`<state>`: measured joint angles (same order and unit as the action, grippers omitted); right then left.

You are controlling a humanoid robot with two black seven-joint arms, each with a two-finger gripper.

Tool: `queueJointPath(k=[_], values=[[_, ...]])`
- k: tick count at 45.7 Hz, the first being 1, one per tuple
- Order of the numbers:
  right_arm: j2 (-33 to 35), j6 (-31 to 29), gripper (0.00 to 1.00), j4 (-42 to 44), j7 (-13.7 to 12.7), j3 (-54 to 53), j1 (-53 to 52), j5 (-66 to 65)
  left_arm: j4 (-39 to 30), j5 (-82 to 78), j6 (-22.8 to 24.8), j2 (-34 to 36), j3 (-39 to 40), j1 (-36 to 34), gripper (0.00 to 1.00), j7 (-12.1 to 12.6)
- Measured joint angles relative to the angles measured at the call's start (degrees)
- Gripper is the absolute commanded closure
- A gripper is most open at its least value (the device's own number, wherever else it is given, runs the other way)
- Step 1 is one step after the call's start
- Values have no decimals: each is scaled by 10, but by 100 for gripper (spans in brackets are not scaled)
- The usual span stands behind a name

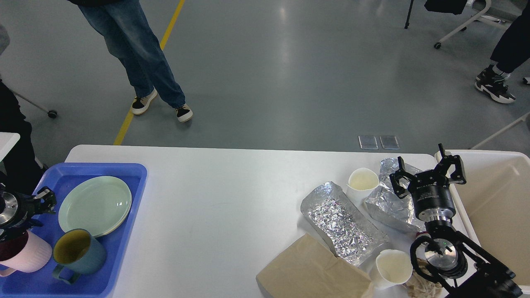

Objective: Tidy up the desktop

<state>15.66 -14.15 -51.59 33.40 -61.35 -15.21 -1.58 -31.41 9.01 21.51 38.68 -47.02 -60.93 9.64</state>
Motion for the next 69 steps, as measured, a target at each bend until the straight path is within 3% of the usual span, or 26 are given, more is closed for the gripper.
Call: queueJointPath(k=[21,31,37,46,49,53,64,69], values=[[0,0,0,0,0,0,0,0,-1,-1,-11,5,1,-18,4,1],[0,0,0,0,0,0,0,0,0,-2,-2,18,11,-89,4,5],[0,0,0,0,0,0,0,0,1,-2,-2,30,66,-110,4,-4],[0,0,0,0,0,0,0,0,3,-2,-2,36,228,-100,4,-22],[0,0,0,0,0,0,0,0,5,-2,-2,36,292,-90,4,-44],[0,0,0,0,0,0,0,0,6,-1,-1,35,391,-64,4,-92],[0,0,0,0,0,0,0,0,5,-1,30,-18,693,68,4,-287],[0,0,0,0,0,0,0,0,-6,-4,34,-67,751,125,4,-343]])
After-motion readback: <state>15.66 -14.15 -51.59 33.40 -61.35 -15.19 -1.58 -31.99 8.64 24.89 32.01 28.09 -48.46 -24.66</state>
